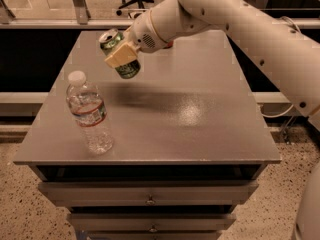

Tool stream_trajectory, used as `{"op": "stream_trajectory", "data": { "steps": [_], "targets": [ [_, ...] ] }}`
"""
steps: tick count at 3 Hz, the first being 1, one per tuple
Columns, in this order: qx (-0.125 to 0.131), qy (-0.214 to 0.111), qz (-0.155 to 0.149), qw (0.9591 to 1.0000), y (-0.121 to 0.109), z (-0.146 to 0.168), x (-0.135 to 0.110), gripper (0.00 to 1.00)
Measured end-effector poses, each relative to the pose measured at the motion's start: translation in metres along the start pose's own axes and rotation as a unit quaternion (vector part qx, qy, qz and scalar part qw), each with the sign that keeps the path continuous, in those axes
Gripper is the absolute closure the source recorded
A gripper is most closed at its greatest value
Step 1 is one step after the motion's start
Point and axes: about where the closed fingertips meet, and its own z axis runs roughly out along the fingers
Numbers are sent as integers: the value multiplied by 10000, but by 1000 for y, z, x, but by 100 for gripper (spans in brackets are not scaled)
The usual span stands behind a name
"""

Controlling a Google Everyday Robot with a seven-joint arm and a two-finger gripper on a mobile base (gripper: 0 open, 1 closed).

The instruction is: Knock green can over

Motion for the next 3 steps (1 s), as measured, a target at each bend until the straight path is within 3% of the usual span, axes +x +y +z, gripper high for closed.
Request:
{"op": "stream_trajectory", "data": {
  "steps": [1, 2, 3],
  "targets": [
    [-249, 1462, -428, 9880, 15, -7, 33, 100],
    [-254, 2150, -650, 9741, 12, -12, 46, 100],
    [-334, 2499, -866, 9638, 10, 0, 45, 84]
  ]
}}
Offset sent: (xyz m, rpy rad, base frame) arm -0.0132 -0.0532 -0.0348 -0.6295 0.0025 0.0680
